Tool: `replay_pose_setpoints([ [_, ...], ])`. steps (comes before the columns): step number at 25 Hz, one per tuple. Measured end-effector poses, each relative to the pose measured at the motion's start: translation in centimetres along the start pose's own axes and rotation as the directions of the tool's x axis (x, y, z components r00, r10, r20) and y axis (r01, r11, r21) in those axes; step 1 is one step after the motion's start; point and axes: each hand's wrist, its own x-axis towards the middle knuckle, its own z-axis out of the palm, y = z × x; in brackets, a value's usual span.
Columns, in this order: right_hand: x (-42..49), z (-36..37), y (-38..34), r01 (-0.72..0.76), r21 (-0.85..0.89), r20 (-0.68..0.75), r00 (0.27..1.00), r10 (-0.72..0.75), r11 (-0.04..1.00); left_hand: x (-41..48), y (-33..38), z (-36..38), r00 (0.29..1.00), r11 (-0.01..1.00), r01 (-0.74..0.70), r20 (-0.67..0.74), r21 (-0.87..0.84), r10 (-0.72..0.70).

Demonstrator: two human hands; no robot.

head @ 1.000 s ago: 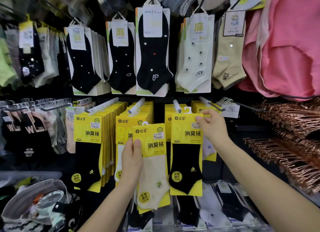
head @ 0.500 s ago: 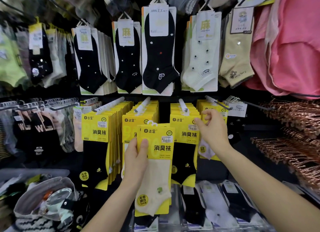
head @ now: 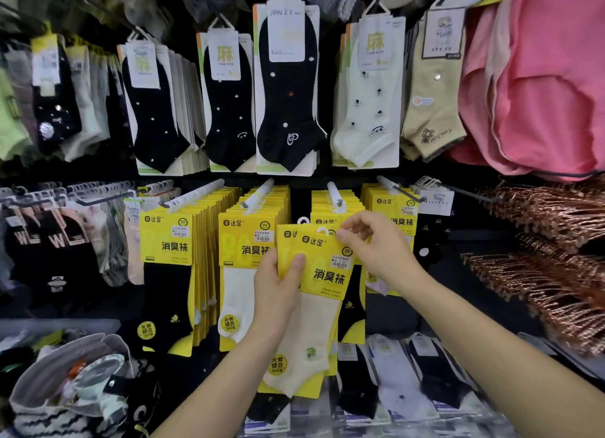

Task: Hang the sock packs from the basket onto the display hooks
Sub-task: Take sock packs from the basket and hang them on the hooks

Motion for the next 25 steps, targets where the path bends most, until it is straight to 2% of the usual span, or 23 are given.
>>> replay_pose_setpoints([
  [2, 0.3, -0.3, -0.3, -0.007, -0.085, -0.018, 1.000, 0.005, 0.996, -0.2, 0.0, 0.3, 1.000, 1.000, -0.011, 0.015, -0.011, 0.011],
  [5, 0.3, -0.3, -0.4, 0.003, -0.150, 0.047, 0.999, 0.004, 0.989, -0.4, 0.1, 0.9, 1.000, 1.000, -0.007, 0.021, 0.001, 0.007],
  [10, 0.8, -0.7, -0.6, -0.098, 0.034, 0.125, 0.988, 0.093, 0.995, -0.5, 0.1, 1.5, 0.999, 1.000, 0.011, 0.045, -0.001, -0.011],
  [17, 2.2, -0.5, 0.0, -0.135, 0.070, 0.043, 0.990, 0.132, 0.988, -0.3, -0.2, 1.7, 0.996, 0.997, 0.063, 0.067, -0.035, -0.061],
  [22, 4.5, -1.4, 0.2, -0.208, 0.163, -0.072, 0.972, 0.222, 0.964, 0.1, -1.0, -1.1, 0.999, 1.000, 0.000, -0.046, 0.003, 0.000],
  [25, 5.6, -1.4, 0.0, -0.196, 0.152, -0.093, 0.973, 0.212, 0.969, 0.4, -1.4, -3.5, 0.995, 1.000, -0.025, -0.094, 0.012, 0.026],
])
